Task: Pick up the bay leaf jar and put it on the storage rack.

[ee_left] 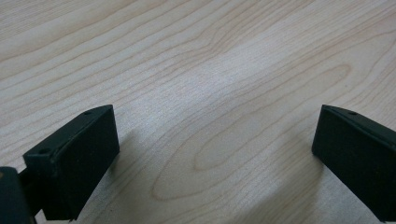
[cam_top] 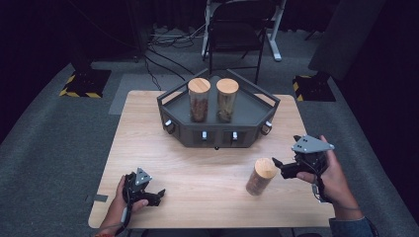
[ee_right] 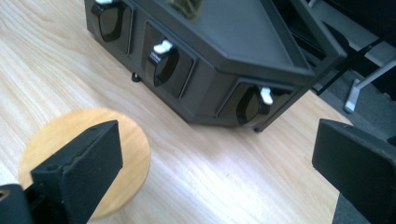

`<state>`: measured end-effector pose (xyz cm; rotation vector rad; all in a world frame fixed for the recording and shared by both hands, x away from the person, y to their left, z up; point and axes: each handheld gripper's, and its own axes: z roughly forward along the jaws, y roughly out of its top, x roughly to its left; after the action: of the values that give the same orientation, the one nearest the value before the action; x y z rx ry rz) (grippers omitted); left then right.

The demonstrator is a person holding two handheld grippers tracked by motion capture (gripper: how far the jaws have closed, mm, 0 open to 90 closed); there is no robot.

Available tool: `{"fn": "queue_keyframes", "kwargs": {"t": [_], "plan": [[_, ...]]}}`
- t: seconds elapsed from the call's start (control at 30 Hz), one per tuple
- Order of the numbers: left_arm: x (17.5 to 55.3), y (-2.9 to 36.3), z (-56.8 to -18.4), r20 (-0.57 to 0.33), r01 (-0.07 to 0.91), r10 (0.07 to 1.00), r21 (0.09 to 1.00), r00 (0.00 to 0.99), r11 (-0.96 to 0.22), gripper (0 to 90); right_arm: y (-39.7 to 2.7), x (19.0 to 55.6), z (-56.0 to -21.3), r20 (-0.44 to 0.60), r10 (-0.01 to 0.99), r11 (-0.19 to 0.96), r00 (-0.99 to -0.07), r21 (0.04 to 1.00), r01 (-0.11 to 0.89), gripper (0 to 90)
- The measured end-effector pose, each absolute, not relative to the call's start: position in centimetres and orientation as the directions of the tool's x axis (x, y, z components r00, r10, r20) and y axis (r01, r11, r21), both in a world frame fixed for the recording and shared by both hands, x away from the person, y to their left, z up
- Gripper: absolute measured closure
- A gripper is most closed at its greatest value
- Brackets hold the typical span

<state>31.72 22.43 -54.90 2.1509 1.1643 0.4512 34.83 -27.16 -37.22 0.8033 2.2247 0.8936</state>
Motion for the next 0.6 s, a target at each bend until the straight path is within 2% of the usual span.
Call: {"fn": "queue_keyframes", "kwargs": {"t": [0.27, 0.5, 0.6], "plan": [[31.7, 22.4, -54.9, -0.004, 0.615, 0.836, 0.679, 0.548, -0.4, 0.6, -28.0, 33.8, -39.3, -0.295, 0.704, 0.594, -0.646, 0.744, 0.308, 1.7], [31.7, 22.4, -54.9, -0.004, 0.616, 0.837, 0.679, 0.548, -0.4, 0.6, -29.1, 32.9, -40.0, -0.261, 0.725, 0.528, -0.637, 0.804, 0.272, 1.6], [31.7, 22.4, -54.9, -0.004, 0.615, 0.836, 0.679, 0.548, -0.4, 0.6, -29.4, 32.6, -40.5, -0.264, 0.72, 0.54, -0.642, 0.794, 0.279, 1.6]]}}
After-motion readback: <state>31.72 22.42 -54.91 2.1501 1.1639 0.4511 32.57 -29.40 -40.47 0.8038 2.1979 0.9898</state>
